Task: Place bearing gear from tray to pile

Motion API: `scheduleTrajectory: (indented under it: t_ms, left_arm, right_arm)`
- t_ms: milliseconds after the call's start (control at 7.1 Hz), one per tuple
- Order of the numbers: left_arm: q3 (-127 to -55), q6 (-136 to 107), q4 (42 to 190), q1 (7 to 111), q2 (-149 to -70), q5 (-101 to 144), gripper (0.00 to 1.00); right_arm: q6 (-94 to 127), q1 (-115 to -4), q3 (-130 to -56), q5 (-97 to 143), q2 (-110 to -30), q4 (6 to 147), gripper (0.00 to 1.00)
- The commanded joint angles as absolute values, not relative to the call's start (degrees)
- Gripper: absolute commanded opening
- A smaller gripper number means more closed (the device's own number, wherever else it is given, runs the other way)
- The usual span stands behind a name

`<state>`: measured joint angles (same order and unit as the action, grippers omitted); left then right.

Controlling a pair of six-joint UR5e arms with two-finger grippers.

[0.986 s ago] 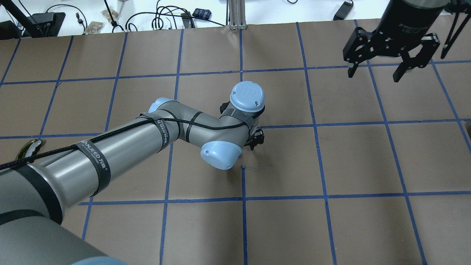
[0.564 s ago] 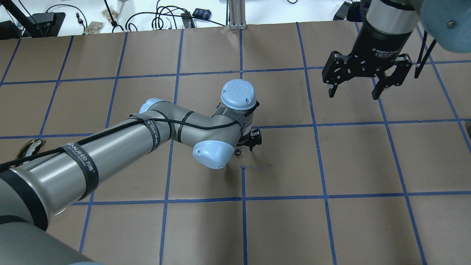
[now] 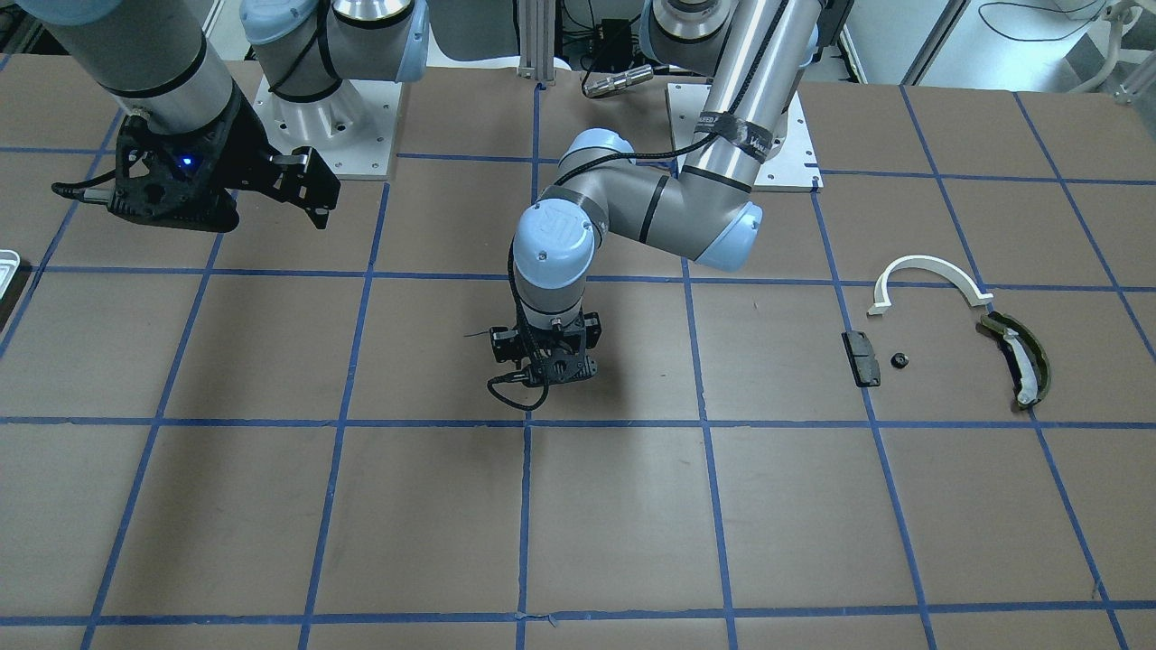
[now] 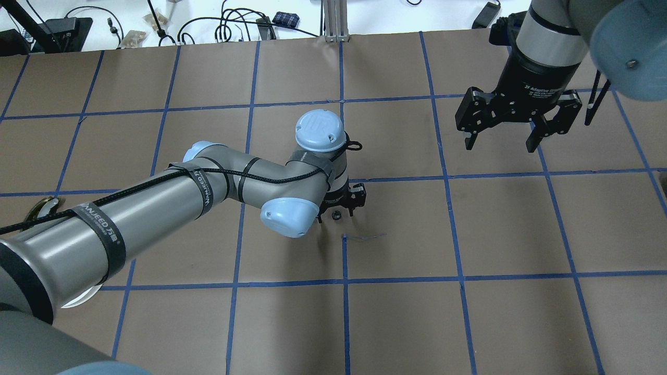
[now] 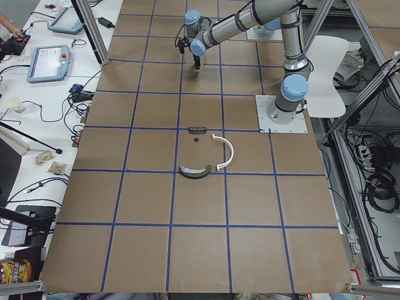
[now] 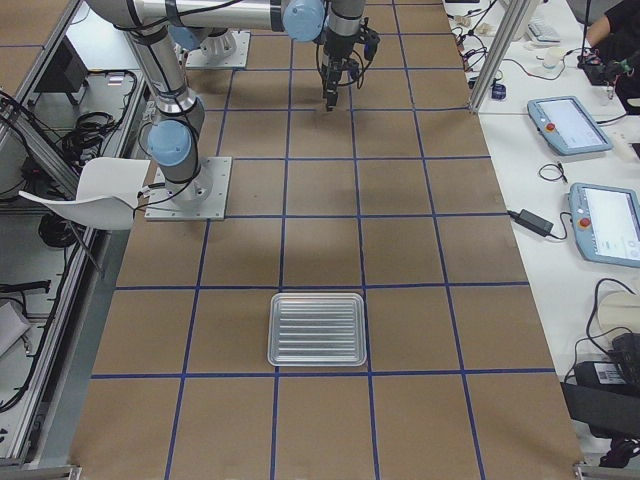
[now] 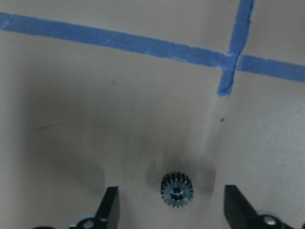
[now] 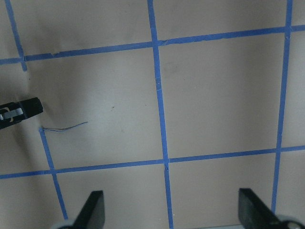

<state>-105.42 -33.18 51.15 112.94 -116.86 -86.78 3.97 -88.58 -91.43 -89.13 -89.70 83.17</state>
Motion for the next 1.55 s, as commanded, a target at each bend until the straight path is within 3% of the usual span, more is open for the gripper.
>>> scheduleTrajectory:
  t_ms: [0, 282, 423, 564, 986, 1409]
  left_arm:
    - [-104.9, -33.0, 50.8, 112.9, -117.0, -86.7, 0.39]
    - [-105.0, -33.0, 50.1, 112.9, -117.9, -87.1, 0.3]
    - [-105.1, -33.1, 50.0, 112.8, -117.8, -87.0, 0.2]
    - [-104.9, -33.3, 50.2, 111.7, -116.7, -86.6, 0.0]
    - [-105.4, -24.5, 58.4, 104.0, -109.8, -86.8, 0.0]
    - [-105.2, 8.0, 65.6, 80.2, -104.9, -88.6, 0.0]
  right_arm:
    - [4.1, -88.5, -91.4, -89.0, -89.6, 83.5, 1.0]
    - [3.9, -88.5, -91.4, -89.1, -89.6, 83.8, 1.0]
    - [3.5, -88.5, -91.5, -89.1, -89.6, 83.8, 1.0]
    - [3.6, -88.5, -91.6, -88.9, -89.7, 83.8, 1.0]
    - [3.5, -88.5, -91.6, -88.9, -89.6, 83.8, 1.0]
    - [3.4, -88.5, -91.5, -89.0, -89.6, 83.8, 1.0]
